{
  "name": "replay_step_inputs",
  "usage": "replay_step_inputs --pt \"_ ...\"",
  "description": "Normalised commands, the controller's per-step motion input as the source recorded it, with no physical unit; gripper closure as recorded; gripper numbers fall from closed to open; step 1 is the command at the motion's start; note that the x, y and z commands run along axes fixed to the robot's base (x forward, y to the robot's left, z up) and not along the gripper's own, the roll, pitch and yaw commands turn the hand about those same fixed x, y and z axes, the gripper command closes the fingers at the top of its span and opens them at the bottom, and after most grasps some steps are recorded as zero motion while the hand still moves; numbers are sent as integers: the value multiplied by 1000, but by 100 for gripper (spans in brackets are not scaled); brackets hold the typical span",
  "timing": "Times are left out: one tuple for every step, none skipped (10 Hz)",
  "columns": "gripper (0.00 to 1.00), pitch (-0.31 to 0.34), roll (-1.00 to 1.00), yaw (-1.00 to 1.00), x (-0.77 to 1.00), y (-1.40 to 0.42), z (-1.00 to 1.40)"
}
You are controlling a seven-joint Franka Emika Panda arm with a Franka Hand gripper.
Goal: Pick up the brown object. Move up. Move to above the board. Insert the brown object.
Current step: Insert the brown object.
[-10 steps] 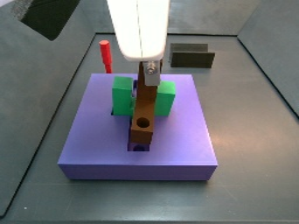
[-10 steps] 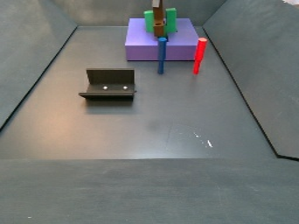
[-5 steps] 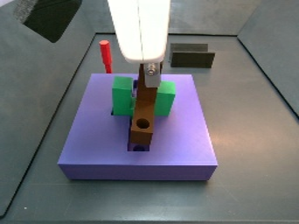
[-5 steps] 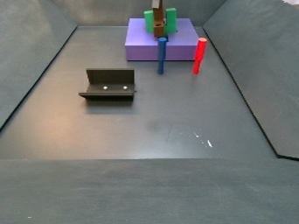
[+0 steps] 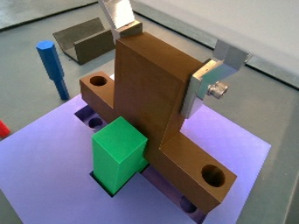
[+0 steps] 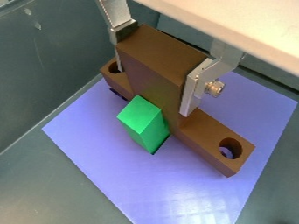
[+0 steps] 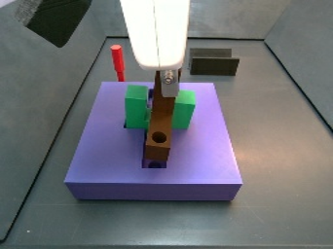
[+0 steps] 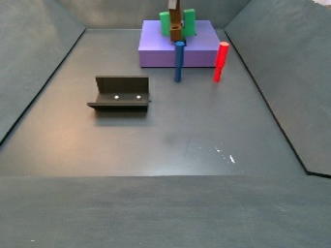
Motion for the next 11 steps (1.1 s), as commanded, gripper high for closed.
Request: replay_step_inputs --pt "100 4 0 0 57 0 0" --pt "100 3 0 0 57 0 0" --pt "100 0 0 0 23 0 -29" --pt "100 0 0 0 23 0 -17" --pt "100 0 0 0 0 0 -37" --pt "100 0 0 29 0 0 -51" --pt "100 -27 3 129 0 -23 -126" --pt "100 -21 77 183 0 -31 -171" --pt "100 -17 123 214 0 -49 -186" --pt "100 -23 117 237 0 -37 -191" --pt "100 -21 100 211 0 -31 -191"
